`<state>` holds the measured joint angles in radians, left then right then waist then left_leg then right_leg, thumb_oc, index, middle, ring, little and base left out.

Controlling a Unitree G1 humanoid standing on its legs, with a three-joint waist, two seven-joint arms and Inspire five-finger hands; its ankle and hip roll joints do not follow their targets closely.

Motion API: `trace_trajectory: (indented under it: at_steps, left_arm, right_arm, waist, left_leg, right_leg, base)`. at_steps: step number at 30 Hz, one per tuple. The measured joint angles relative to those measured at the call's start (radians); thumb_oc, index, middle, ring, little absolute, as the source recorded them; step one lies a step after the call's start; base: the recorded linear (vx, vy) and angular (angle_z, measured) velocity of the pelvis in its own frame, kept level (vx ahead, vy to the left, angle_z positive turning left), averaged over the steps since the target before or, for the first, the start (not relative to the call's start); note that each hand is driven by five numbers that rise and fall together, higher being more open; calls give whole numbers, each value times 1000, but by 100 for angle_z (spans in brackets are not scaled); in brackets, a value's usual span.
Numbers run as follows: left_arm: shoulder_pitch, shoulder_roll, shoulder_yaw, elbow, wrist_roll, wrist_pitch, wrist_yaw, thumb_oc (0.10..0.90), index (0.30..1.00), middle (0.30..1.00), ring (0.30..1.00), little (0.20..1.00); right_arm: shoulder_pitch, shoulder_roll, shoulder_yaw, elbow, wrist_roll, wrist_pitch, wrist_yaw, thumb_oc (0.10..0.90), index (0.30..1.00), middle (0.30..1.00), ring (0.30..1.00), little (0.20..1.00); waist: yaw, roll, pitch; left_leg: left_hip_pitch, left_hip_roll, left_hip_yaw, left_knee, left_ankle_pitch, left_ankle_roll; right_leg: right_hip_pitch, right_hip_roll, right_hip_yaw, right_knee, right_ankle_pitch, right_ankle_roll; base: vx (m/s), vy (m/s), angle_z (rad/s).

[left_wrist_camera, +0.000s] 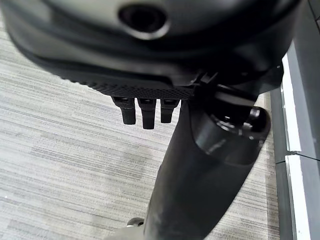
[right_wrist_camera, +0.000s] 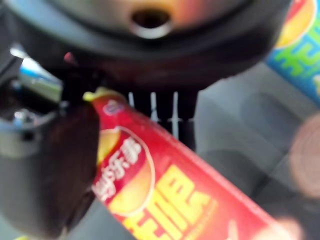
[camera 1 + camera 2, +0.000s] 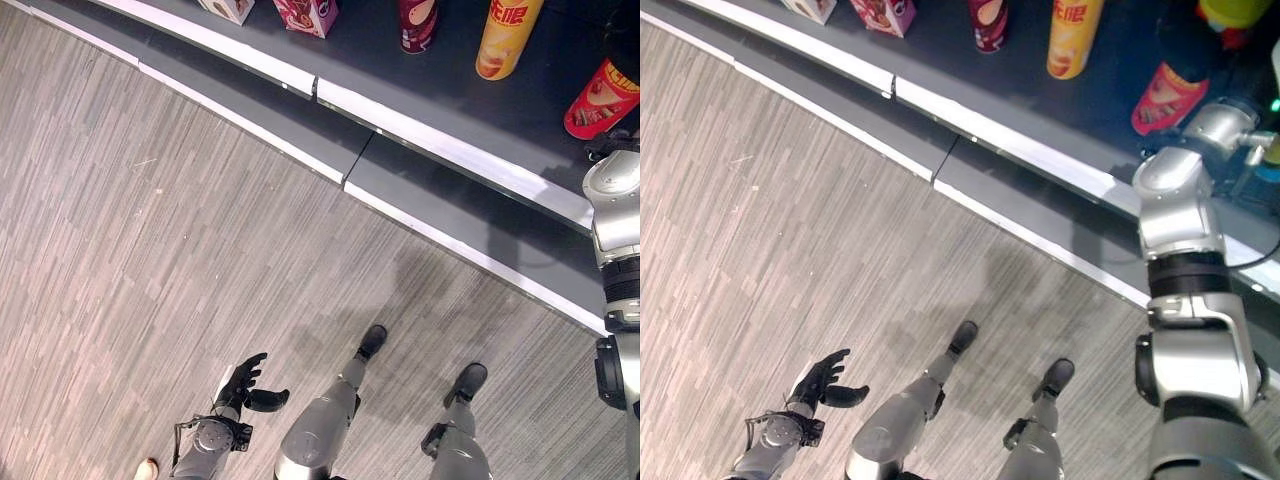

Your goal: Put the goods on the table back onto the shelves and tidy them up.

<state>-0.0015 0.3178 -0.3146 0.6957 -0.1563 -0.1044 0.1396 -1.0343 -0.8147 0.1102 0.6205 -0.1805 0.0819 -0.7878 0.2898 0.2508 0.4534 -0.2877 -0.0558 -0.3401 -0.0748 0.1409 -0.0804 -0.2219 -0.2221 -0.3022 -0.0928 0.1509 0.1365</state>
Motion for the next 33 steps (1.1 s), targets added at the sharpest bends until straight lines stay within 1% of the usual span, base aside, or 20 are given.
trace_trajectory:
  at_steps: [7,8,9,18,26,27,29,30,31,32,33]
  left_arm:
    - [-7,0,-2,0,0,-1,3,800,900,900,900,900]
    - [-7,0,-2,0,0,-1,3,800,900,900,900,900]
    - [-7,0,-2,0,0,-1,3,800,900,900,900,900]
    - [-8,0,-5,0,0,-1,7,800,900,900,900,900]
    - [-13,0,-34,0,0,0,12,800,900,900,900,900]
    - [-15,-1,-34,0,0,0,12,800,900,900,900,900]
    - [-21,-3,-34,4,1,2,12,800,900,900,900,900]
    - [-28,-5,-33,7,2,6,14,800,900,900,900,900]
    - [-31,-6,-27,13,3,23,21,800,900,900,900,900]
    - [-32,-5,-21,26,3,25,21,800,900,900,900,900]
    - [-45,-5,-24,28,5,25,20,800,900,900,900,900]
  right_arm:
    - [-29,-2,4,39,10,2,-4,400,300,300,300,300]
    - [-29,-2,5,39,11,2,-4,593,589,589,589,589]
    - [-29,-2,7,39,11,2,-4,800,900,900,900,900]
    - [-29,-2,12,39,29,2,-9,800,900,900,900,900]
    - [-29,-2,12,29,39,2,-17,800,900,900,900,900]
    - [-26,-1,10,10,40,2,-17,800,900,900,900,900]
    - [-1,1,7,-123,42,3,-19,800,900,900,900,900]
    - [37,9,-9,-224,41,3,-17,800,900,900,900,900]
    - [91,50,-12,-360,37,-7,-14,800,900,900,900,900]
    - [113,89,-3,-413,28,-28,-13,800,900,900,900,900]
    - [126,102,0,-422,21,-42,-8,800,900,900,900,900]
  waist:
    - [-1,0,0]
    - [-1,0,0]
    - [-1,0,0]
    - [-2,0,0]
    - [-11,0,0]
    - [-15,0,0]
    - [-35,-3,2]
    - [-49,-12,5]
    - [-72,-31,3]
    - [-82,-53,3]
    - [-97,-79,3]
  left_leg:
    - [-1,0,-1,0,1,1]
    - [-1,0,-2,0,1,1]
    - [-1,0,-2,0,1,1]
    - [-2,0,-2,0,1,1]
    - [-2,0,-2,0,1,1]
    - [-2,0,-2,0,1,1]
    - [-1,0,-1,1,1,1]
    - [2,0,4,3,1,1]
    - [4,1,13,5,1,1]
    - [11,2,31,5,1,1]
    - [26,2,49,5,0,2]
  right_leg:
    - [0,0,-2,0,0,0]
    - [0,0,-3,0,0,0]
    - [0,0,-3,0,0,0]
    - [0,0,-3,0,0,0]
    - [0,2,-3,0,0,0]
    - [1,4,-3,0,1,-1]
    - [1,6,-3,0,2,-1]
    - [2,7,1,1,4,-1]
    - [3,8,7,1,7,-3]
    - [4,6,15,0,8,-3]
    - [5,8,33,1,9,-3]
  base:
    - [0,0,0]
    - [0,0,0]
    - [0,0,0]
    - [0,0,0]
    - [0,0,0]
    - [-11,42,1]
    - [-6,67,-1]
    - [6,57,-8]
    - [0,94,-20]
    - [-4,113,-32]
    - [-10,154,-37]
